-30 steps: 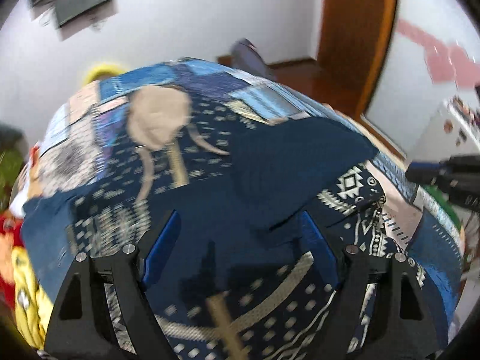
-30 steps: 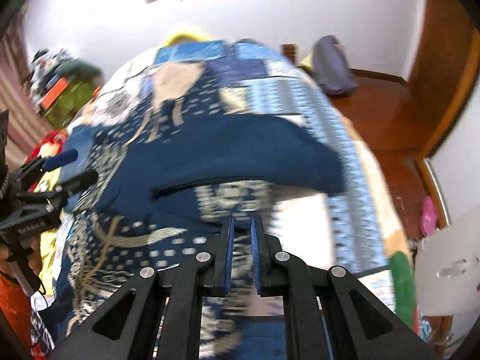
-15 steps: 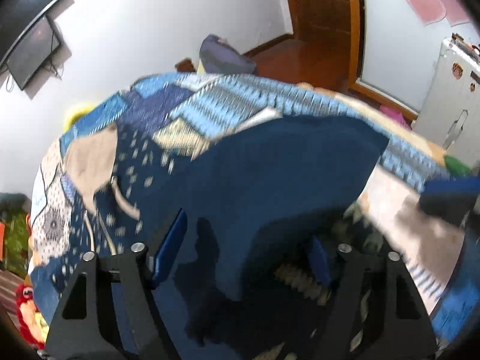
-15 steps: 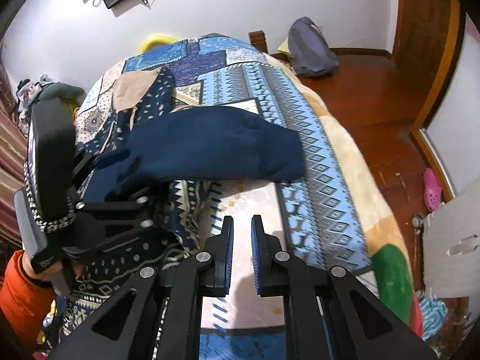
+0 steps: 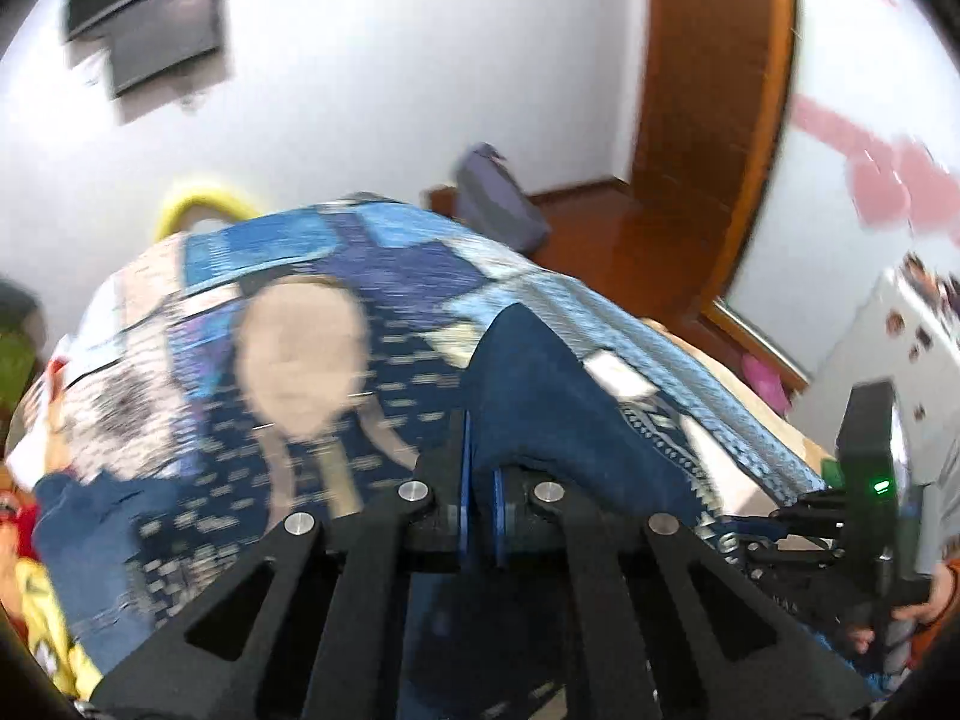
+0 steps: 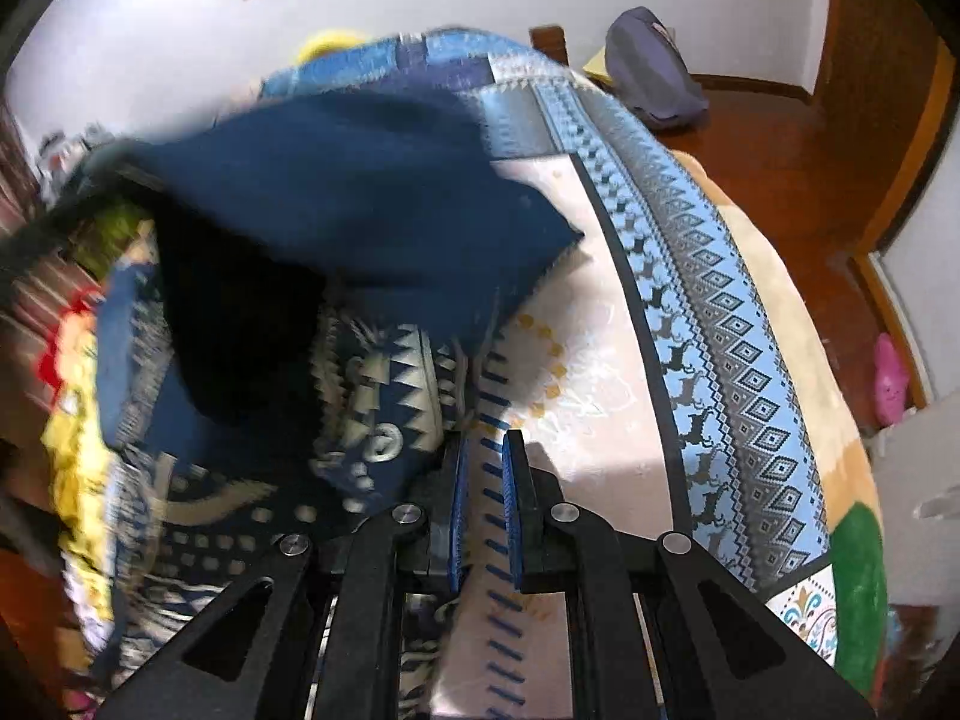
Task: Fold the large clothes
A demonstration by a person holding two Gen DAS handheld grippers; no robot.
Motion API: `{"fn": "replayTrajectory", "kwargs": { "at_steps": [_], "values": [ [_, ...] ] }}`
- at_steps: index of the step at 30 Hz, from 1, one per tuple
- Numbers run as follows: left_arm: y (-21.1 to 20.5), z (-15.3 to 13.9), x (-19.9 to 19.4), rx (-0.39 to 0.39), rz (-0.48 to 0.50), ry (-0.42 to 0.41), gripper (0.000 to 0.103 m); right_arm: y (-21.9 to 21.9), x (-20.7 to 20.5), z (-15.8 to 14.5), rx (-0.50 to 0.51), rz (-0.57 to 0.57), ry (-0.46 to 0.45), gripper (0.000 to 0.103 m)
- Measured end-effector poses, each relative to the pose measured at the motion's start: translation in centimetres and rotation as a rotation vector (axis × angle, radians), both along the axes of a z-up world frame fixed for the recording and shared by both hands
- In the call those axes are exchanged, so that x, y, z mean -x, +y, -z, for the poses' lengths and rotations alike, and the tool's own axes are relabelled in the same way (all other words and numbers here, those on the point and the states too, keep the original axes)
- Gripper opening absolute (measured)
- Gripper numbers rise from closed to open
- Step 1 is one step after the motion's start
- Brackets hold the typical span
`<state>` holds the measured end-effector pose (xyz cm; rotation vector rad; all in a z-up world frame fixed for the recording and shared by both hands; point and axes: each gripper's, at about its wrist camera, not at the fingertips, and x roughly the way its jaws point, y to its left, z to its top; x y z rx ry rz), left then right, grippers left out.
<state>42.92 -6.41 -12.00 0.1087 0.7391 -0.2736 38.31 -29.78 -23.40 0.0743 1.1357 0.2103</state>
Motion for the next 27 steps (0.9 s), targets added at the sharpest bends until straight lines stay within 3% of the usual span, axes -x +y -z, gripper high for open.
{"fn": "replayTrajectory", "kwargs": {
  "at_steps": [5, 10, 12, 13, 15, 19, 24, 27],
  "values": [
    [7.8, 0.9, 1.0, -0.007, -0.158, 0.036, 0.006, 2.2, 0.7, 0.7, 0.133, -0.078, -0.061, 0.007],
    [14.4, 6.8, 2.4, 0.074, -0.249, 0.226, 0.006, 3.5, 0.6, 0.8, 0.216, -0.092, -0.066, 0.007],
    [15.2, 9.6, 3.4, 0.058, -0.25, 0.299, 0.018, 3.3, 0.3, 0.6, 0.211, -0.09, -0.052, 0.007],
    [15.3, 11.1, 3.8, 0.04, -0.253, 0.339, 0.03, 2.8, 0.3, 0.4, 0.203, -0.084, -0.042, 0.007],
    [15.2, 13.6, 4.8, -0.025, -0.263, 0.393, 0.041, 2.3, -0.2, -0.2, 0.175, -0.055, -0.02, 0.007],
    [14.9, 13.8, 7.0, -0.079, -0.236, 0.36, 0.053, 2.1, 0.2, -3.6, 0.119, -0.016, -0.096, 0.007],
    [13.4, 10.4, 8.9, -0.076, -0.167, 0.272, 0.059, 4.1, 0.7, -7.9, 0.083, -0.056, -0.213, 0.007],
    [11.4, 8.2, 9.2, -0.06, -0.115, 0.216, 0.067, 6.3, 0.7, -8.2, 0.064, -0.108, -0.226, 0.008]
  ]
}}
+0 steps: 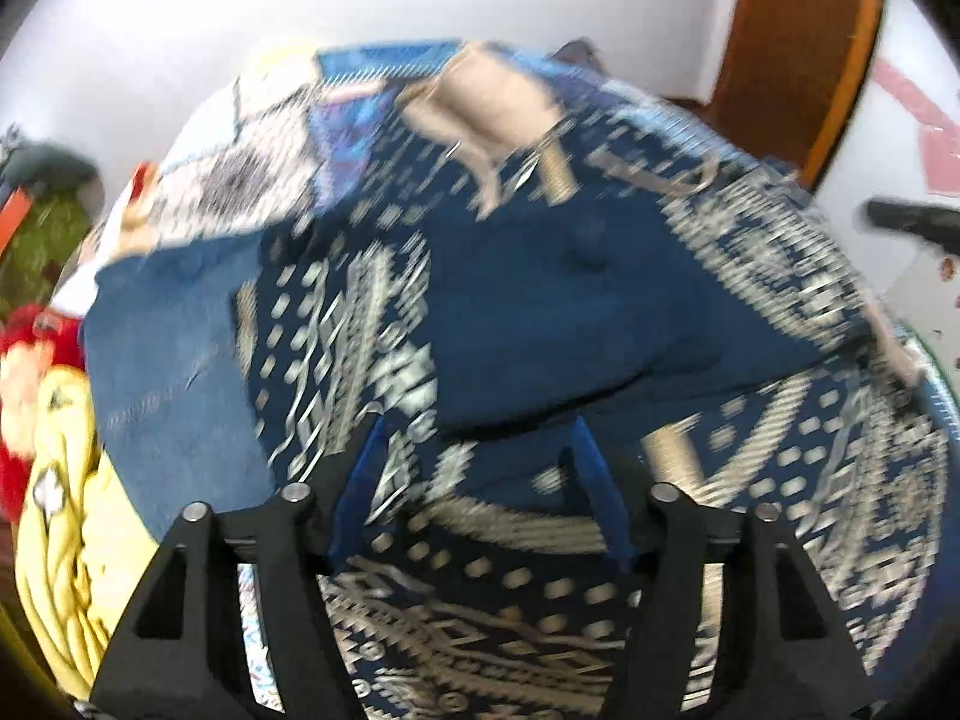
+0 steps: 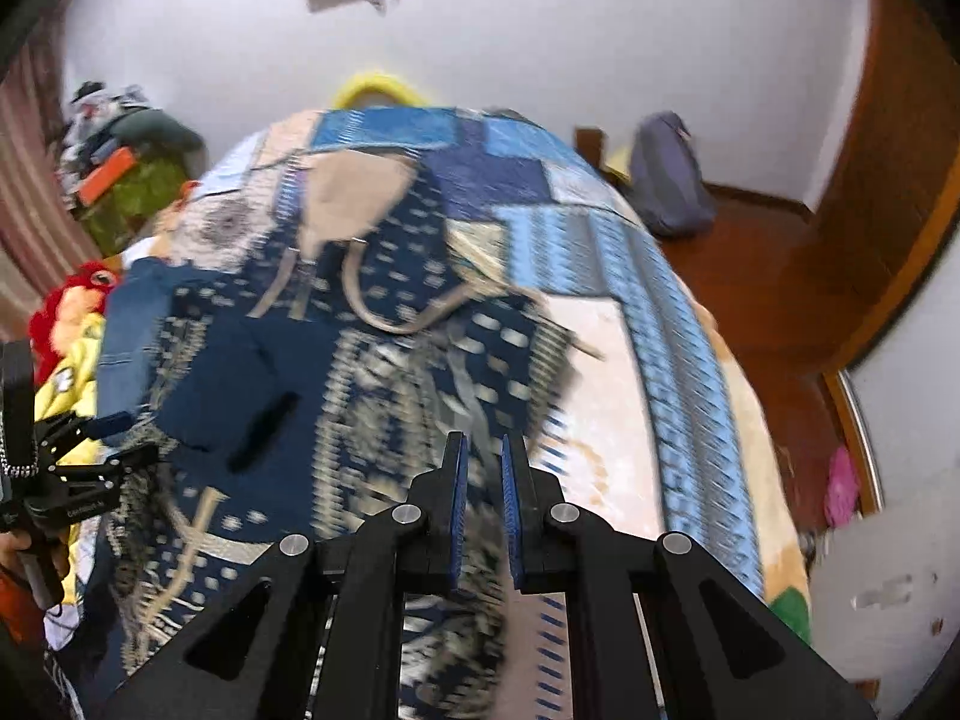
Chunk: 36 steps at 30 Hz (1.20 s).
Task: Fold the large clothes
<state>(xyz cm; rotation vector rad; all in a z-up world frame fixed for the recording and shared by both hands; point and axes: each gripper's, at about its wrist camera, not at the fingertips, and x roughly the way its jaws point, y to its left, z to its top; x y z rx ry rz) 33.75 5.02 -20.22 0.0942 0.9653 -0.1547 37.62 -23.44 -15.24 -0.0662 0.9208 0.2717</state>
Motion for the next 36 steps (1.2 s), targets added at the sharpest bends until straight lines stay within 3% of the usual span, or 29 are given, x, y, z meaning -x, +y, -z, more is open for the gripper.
{"fn": "replayTrajectory", "kwargs": {
  "at_steps": [3, 7, 12, 15, 16, 17, 20, 29, 31, 36],
  "values": [
    [-2.7, -1.2, -1.0, 0.038, 0.064, -0.025, 0.07, 2.0, -0.7, 2.3, 0.023, -0.029, 0.057, 0.007],
    [-6.3, -0.6, -3.2, 0.052, 0.134, -0.006, 0.07, 2.8, -1.6, 6.7, 0.078, -0.038, 0.155, 0.007],
    [-9.3, 2.7, -6.3, -0.042, 0.132, 0.036, 0.07, 2.2, -1.5, 7.9, 0.024, -0.07, 0.17, 0.007],
    [-9.1, 3.6, -6.9, -0.065, 0.092, 0.016, 0.056, 1.6, -1.6, 8.0, -0.014, -0.073, 0.178, 0.007],
    [-8.8, 3.5, -6.9, -0.062, 0.08, 0.003, 0.045, 1.4, -1.6, 8.0, -0.018, -0.076, 0.177, 0.007],
    [-8.3, 3.3, -6.9, -0.059, 0.067, -0.001, 0.03, 1.5, -1.4, 8.0, -0.019, -0.081, 0.173, 0.007],
    [-5.7, 1.9, -6.6, 0.007, 0.027, -0.015, 0.012, 1.5, -1.3, 8.1, -0.018, -0.093, 0.164, 0.007],
    [6.7, -2.7, -3.6, 0.127, -0.218, -0.11, 0.011, 1.5, -1.3, 8.1, -0.013, -0.094, 0.163, 0.007],
    [9.7, -2.4, -2.8, 0.141, -0.277, -0.105, 0.005, 1.6, -1.3, 8.0, -0.003, -0.094, 0.162, 0.007],
    [13.6, 0.0, -1.5, 0.12, -0.351, -0.051, 0.005, 2.6, -1.2, 7.9, 0.054, -0.094, 0.16, 0.007]
  ]
}}
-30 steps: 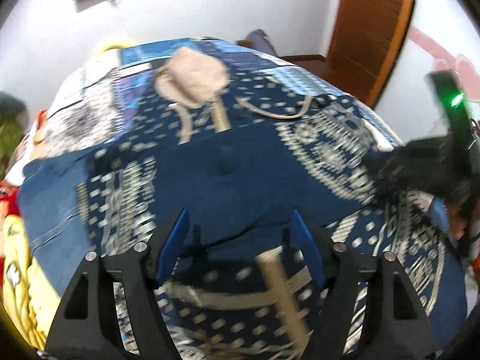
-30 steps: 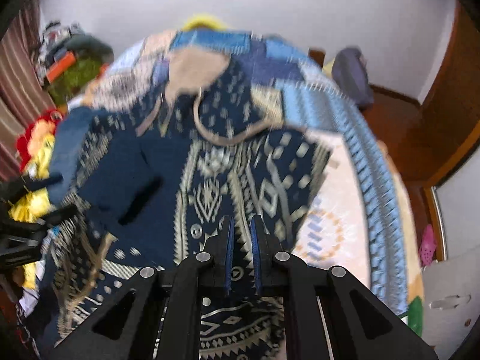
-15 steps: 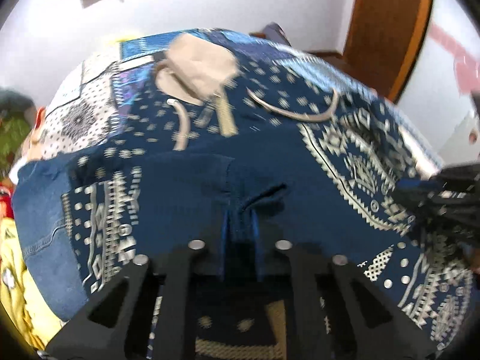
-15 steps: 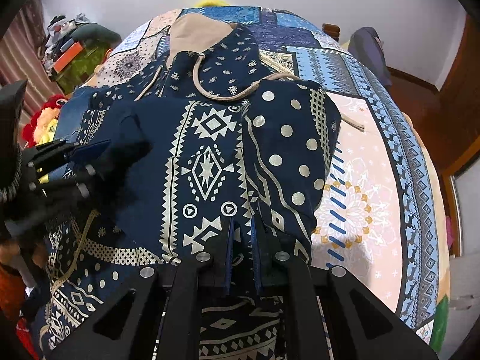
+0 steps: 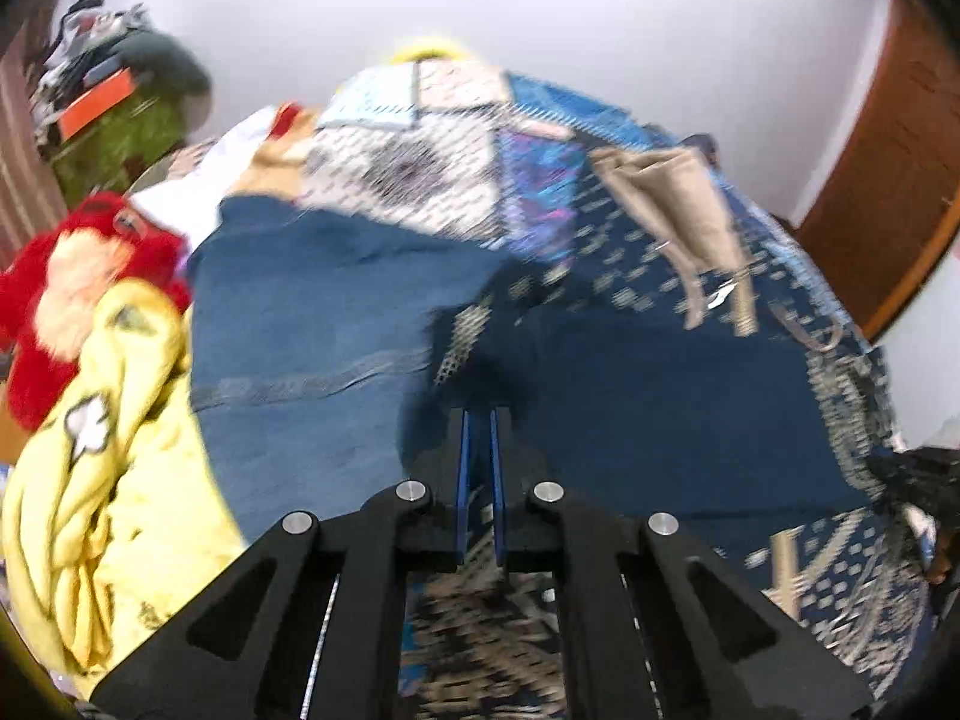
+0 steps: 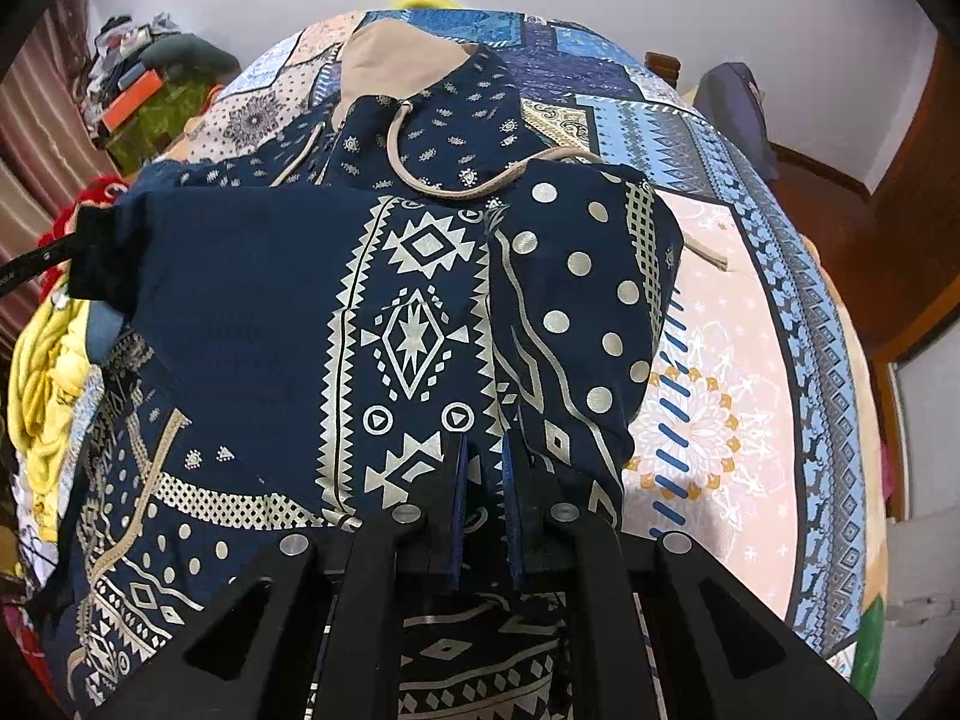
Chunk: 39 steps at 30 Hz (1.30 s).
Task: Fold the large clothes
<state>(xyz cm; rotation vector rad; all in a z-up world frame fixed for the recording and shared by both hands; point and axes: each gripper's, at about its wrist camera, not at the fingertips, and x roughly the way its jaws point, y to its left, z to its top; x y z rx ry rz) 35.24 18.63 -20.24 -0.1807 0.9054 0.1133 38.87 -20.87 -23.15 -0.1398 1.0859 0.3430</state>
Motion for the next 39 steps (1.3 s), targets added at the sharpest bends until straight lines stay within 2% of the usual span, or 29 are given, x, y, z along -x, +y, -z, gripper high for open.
{"fn": "replayTrajectory", "kwargs": {
  "at_steps": [3, 6, 9, 12, 13, 15, 17, 20, 23, 25, 28, 31, 34, 39],
  "values": [
    [1.3, 2.2, 0.2, -0.02, -0.03, 0.059, 0.005, 0.6, -0.1, -0.3, 0.043, 0.001, 0.008, 0.007],
    [1.4, 2.6, 0.4, -0.04, -0.028, 0.056, 0.005, 1.0, -0.3, -1.2, 0.057, 0.016, 0.013, 0.007],
    [0.0, 2.1, 0.0, -0.017, 0.034, 0.037, 0.007, 1.5, -0.3, -3.0, 0.026, 0.015, -0.021, 0.007],
    [-3.3, 1.7, -1.1, -0.026, 0.128, 0.021, 0.029, 3.1, -0.7, -4.4, 0.017, -0.011, -0.057, 0.007],
    [-4.3, 1.8, -1.5, -0.028, 0.153, 0.013, 0.04, 3.8, -1.0, -4.5, 0.024, -0.021, -0.064, 0.007],
    [-6.3, 2.2, -2.4, -0.027, 0.199, 0.012, 0.044, 5.2, -1.4, -4.2, 0.043, -0.044, -0.06, 0.007],
    [-7.9, 3.0, -3.3, -0.023, 0.237, 0.033, 0.044, 6.7, -2.0, -3.1, 0.076, -0.073, -0.039, 0.007],
    [-10.1, 5.5, -4.8, -0.033, 0.279, 0.104, 0.044, 8.3, -2.8, -0.3, 0.181, -0.113, -0.005, 0.007],
    [-10.9, 6.5, -4.9, -0.073, 0.287, 0.095, 0.051, 8.9, -1.7, 0.1, 0.257, -0.204, -0.098, 0.007],
    [-11.0, 6.8, -4.8, -0.084, 0.281, 0.093, 0.051, 9.1, -0.8, 0.5, 0.347, -0.244, -0.146, 0.007],
    [-11.3, 6.9, -4.8, -0.101, 0.286, 0.095, 0.053, 8.7, -0.1, 0.7, 0.431, -0.251, -0.188, 0.008],
    [-11.3, 7.2, -4.7, -0.106, 0.274, 0.099, 0.055, 7.5, 0.1, 0.7, 0.479, -0.213, -0.198, 0.008],
    [-11.3, 7.3, -4.6, -0.126, 0.261, 0.096, 0.062, 5.5, 0.3, 0.7, 0.467, -0.176, -0.19, 0.008],
    [-10.5, 7.4, -4.9, -0.079, 0.242, 0.11, 0.067, 2.2, 0.9, -0.2, 0.362, -0.146, -0.168, 0.007]
  ]
}}
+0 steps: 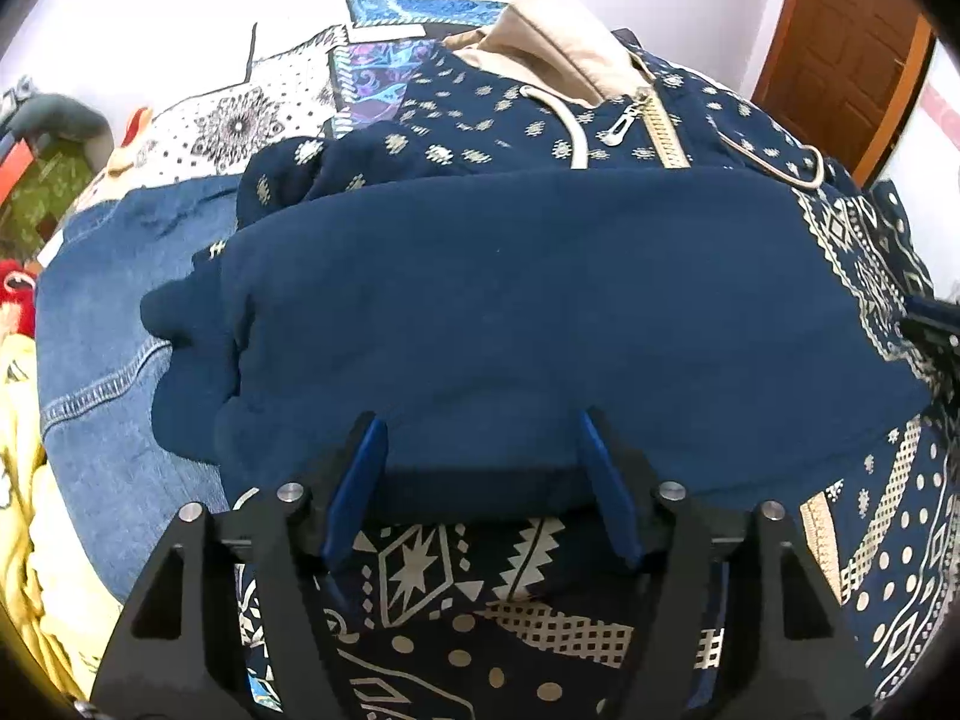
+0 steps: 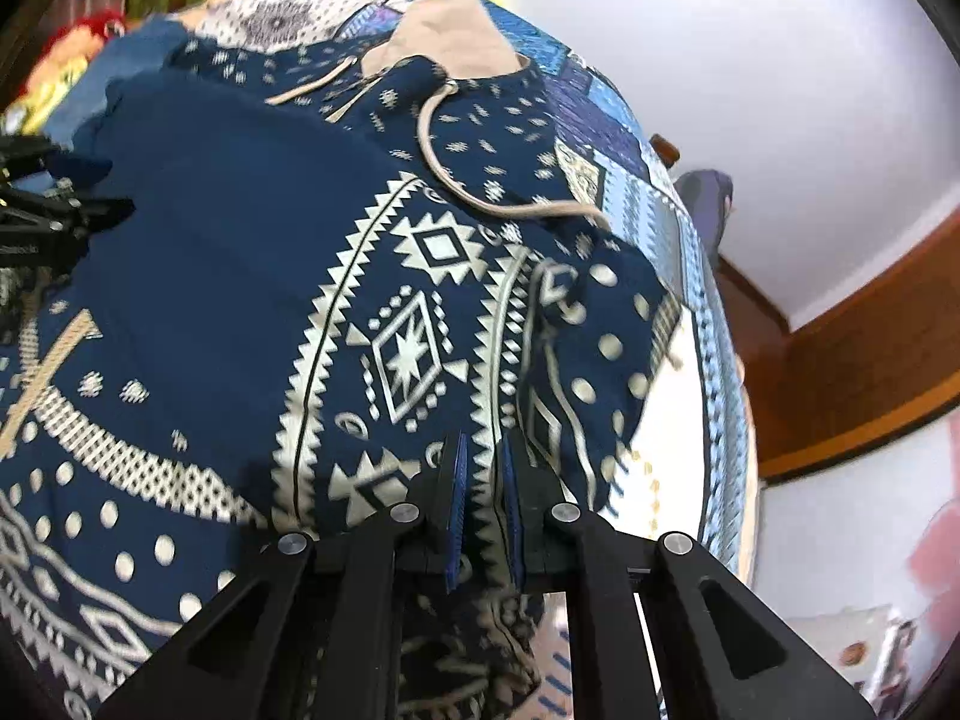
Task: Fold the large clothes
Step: 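Grasp the hoodie hem with both grippers and fold it toward the hood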
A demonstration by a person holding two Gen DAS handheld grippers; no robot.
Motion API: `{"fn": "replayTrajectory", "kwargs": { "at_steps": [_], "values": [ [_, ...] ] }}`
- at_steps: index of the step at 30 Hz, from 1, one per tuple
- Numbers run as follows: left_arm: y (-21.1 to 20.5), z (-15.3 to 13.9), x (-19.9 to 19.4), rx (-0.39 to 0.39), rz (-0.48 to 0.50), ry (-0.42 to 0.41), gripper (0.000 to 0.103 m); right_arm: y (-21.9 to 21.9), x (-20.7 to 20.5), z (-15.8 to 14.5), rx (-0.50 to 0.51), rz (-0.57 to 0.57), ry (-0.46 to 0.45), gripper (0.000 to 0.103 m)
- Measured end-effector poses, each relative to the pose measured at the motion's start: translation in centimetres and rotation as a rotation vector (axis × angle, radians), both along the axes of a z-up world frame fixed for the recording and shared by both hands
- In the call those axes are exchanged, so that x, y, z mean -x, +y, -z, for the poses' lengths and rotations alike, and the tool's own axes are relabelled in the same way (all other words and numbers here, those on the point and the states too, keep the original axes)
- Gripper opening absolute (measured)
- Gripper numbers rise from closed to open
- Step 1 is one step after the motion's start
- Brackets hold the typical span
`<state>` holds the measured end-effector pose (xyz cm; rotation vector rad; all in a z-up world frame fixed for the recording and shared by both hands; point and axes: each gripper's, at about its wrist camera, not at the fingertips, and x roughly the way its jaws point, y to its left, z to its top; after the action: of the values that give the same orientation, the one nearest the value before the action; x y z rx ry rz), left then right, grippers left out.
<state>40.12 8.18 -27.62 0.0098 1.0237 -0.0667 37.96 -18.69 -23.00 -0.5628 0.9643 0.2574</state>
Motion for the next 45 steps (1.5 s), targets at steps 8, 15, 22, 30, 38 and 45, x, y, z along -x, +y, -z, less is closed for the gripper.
{"fn": "replayTrajectory", "kwargs": {
  "at_steps": [8, 15, 22, 30, 38, 45],
  "values": [
    [0.1, 0.0, 0.1, -0.003, -0.005, -0.005, 0.069, -4.7, 0.1, -0.7, 0.035, 0.112, -0.069, 0.009],
    [0.4, 0.2, 1.0, 0.01, -0.026, -0.032, 0.074, -11.4, -1.3, -0.8, -0.101, 0.308, 0.064, 0.01],
    [0.6, -1.0, 1.3, -0.003, -0.053, -0.029, 0.073, -6.7, -1.3, -6.3, -0.231, 0.177, -0.074, 0.01],
    [5.1, -3.8, 3.1, -0.093, -0.114, -0.092, 0.073, -4.1, -3.9, -0.7, -0.088, 0.173, -0.066, 0.034],
    [10.4, -5.6, 0.6, -0.008, -0.185, -0.096, 0.073, -8.0, -4.0, -1.9, -0.175, 0.234, -0.071, 0.103],
    [8.6, -7.1, -5.1, 0.056, -0.128, -0.075, 0.073, -5.8, -7.4, -3.6, -0.324, 0.212, -0.01, 0.103]
  ]
}}
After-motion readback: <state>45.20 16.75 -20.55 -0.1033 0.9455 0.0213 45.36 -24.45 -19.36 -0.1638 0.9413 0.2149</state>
